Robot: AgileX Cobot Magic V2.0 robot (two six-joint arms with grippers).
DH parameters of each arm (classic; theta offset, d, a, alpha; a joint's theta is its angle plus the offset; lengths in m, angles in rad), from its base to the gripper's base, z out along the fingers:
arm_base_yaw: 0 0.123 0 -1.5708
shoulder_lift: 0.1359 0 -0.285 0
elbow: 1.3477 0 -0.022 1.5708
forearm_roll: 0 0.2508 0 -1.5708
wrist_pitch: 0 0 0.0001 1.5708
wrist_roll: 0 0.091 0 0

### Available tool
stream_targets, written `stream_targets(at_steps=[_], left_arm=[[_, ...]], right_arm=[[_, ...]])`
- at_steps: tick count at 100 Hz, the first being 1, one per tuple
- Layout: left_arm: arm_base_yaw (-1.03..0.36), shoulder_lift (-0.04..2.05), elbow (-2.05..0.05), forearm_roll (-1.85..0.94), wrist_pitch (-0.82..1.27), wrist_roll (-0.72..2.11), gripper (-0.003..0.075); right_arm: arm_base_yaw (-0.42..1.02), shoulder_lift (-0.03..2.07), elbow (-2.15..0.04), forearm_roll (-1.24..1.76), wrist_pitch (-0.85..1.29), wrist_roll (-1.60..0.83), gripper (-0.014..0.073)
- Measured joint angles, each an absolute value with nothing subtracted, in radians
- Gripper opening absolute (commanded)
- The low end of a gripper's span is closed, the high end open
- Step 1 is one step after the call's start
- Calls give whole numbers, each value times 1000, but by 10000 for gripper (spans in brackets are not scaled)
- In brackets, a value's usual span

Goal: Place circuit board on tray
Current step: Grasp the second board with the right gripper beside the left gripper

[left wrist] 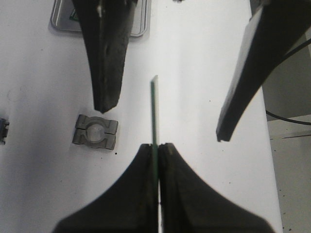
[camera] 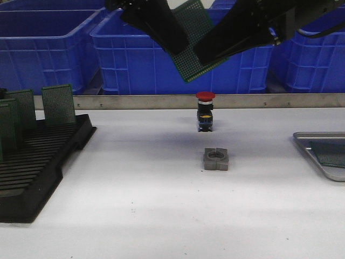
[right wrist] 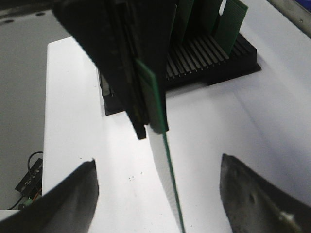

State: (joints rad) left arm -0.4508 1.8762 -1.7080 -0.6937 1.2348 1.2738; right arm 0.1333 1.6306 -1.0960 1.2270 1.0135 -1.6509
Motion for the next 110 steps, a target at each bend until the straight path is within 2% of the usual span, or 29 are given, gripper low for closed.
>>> stream_targets(at_steps=[24, 41, 50, 57, 62, 75, 82, 87, 110], left_arm=[[-451, 1876, -1708, -694, 1235, 1274, -18], [-451, 1876, -1708, -696, 1239, 1274, -18], [-451, 1876, -1708, -696, 1252, 1274, -7], [-451, 1876, -1708, -696, 1252, 1274, 59], [-451, 1876, -1708, -696, 1249, 1274, 149], [-451, 1876, -1708, -696, 1231, 1274, 483], [-451, 1876, -1708, -696, 1231, 1274, 596], [-451, 1876, -1708, -696, 1231, 1274, 624], [-451, 1876, -1708, -697, 1231, 1274, 620]], right_arm=[[136, 1649, -1096, 1231, 1013, -1652, 110], [136, 1649, -1096, 1231, 1028, -1662, -76], [136, 1649, -1096, 1226, 1037, -1682, -69], [136, 1649, -1096, 1226, 1037, -1684, -69], [138, 1649, -1096, 1226, 1039, -1684, -69], [138, 1649, -1096, 1234, 1030, -1671, -69], [138, 1649, -1096, 1234, 1024, -1669, -69], [138, 1649, -1096, 1233, 1022, -1666, -69], [67, 1649, -1096, 1183, 1022, -1573, -69]])
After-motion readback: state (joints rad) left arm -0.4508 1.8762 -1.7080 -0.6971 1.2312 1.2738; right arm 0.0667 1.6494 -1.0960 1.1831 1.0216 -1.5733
